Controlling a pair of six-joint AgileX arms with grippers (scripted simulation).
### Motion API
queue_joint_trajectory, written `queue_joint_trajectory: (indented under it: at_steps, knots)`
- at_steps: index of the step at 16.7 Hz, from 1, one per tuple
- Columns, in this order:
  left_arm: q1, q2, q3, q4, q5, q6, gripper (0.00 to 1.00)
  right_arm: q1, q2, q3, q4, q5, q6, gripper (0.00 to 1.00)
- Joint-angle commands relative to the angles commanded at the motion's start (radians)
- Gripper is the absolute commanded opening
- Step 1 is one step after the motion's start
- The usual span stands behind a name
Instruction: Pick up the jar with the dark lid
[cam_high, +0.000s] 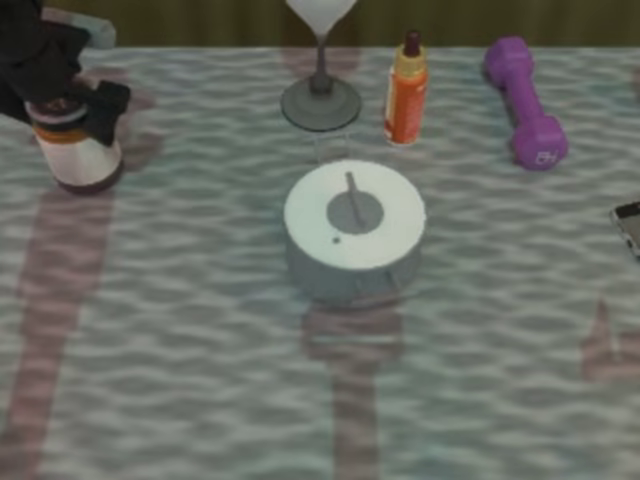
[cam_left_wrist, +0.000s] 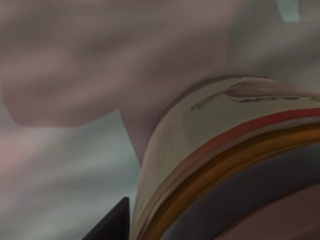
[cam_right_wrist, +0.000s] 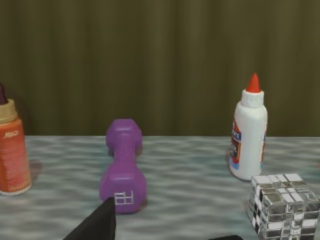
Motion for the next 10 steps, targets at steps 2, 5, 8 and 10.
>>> queue_joint_trajectory:
  at_steps: [2,5,8,10]
  knots:
    - [0.0,0.0,0.0,0.0,0.0,0.0,0.0,0.0,0.0,0.0,0.0,0.0,0.0,1.0]
    - [0.0,0.0,0.0,0.0,0.0,0.0,0.0,0.0,0.0,0.0,0.0,0.0,0.0,1.0]
    - [0.0,-0.002,0.0,0.0,0.0,0.001,0.0,0.0,0.0,0.0,0.0,0.0,0.0,1.0]
    - [0.002,-0.018,-0.015,-0.002,0.0,0.001,0.0,0.0,0.0,0.0,0.0,0.0,0.0,1.0]
